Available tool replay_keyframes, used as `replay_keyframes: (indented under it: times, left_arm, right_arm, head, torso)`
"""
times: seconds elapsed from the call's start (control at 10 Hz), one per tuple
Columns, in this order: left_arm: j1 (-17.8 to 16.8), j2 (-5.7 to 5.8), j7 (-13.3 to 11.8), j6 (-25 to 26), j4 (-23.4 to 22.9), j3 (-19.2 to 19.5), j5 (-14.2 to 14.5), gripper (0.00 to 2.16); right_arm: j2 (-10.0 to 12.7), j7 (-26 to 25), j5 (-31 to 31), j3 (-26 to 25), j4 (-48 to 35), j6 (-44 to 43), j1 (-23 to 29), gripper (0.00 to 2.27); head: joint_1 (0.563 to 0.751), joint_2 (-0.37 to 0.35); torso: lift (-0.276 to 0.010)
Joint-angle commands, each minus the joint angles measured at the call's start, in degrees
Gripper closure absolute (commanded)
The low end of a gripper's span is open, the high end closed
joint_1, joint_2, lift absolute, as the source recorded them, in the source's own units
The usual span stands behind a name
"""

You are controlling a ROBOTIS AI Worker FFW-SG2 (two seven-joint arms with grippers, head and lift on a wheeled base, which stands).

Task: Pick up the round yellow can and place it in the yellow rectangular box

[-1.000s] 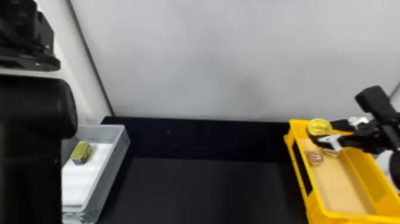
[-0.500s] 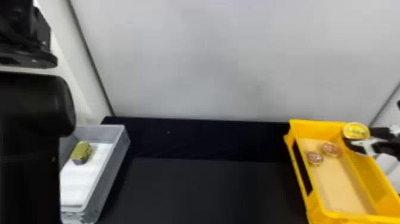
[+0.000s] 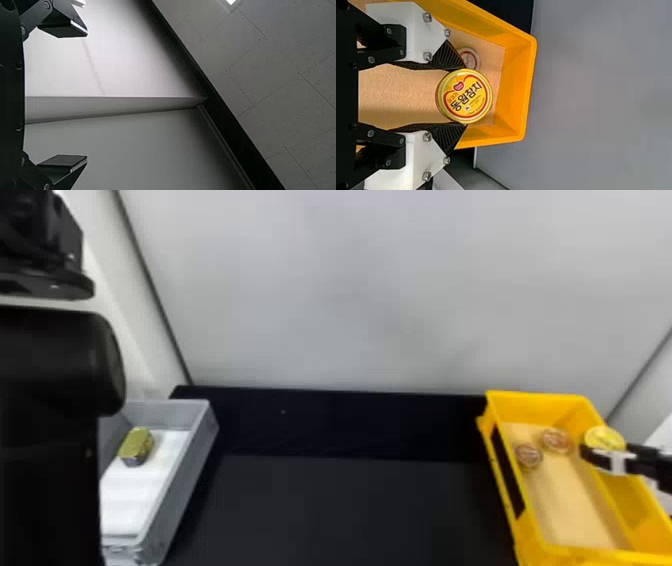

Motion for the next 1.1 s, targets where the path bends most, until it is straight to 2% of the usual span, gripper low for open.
replay_keyframes:
  times: [0.0,0.2,0.5,1.0]
  left_arm:
    - [-0.2,0.00,0.0,0.1,0.0,-0.1,0.0,0.15]
    - [-0.2,0.00,0.0,0.0,0.0,-0.1,0.1,0.15]
    - [-0.5,0.00,0.0,0.0,0.0,-0.3,0.1,0.15]
    - [-0.6,0.00,-0.1,0.0,0.0,-0.4,0.2,0.15]
  right_arm:
    - [-1.7,-6.3,-13.2,1.3,6.7,0.0,-0.1,0.65]
    - [-2.7,-11.1,-20.5,2.3,10.9,-0.6,-0.4,0.65]
    - [-3.8,-13.8,-25.5,4.4,16.0,-0.6,-1.8,0.65]
    - [-3.8,-16.1,-28.9,4.9,20.1,0.0,-1.8,0.65]
  head:
    - [0.663,0.054]
    - [0.663,0.054]
    - [0.663,0.054]
    - [0.663,0.054]
  torso:
    - [-0.010]
    - [-0.010]
    - [-0.010]
    - [-0.010]
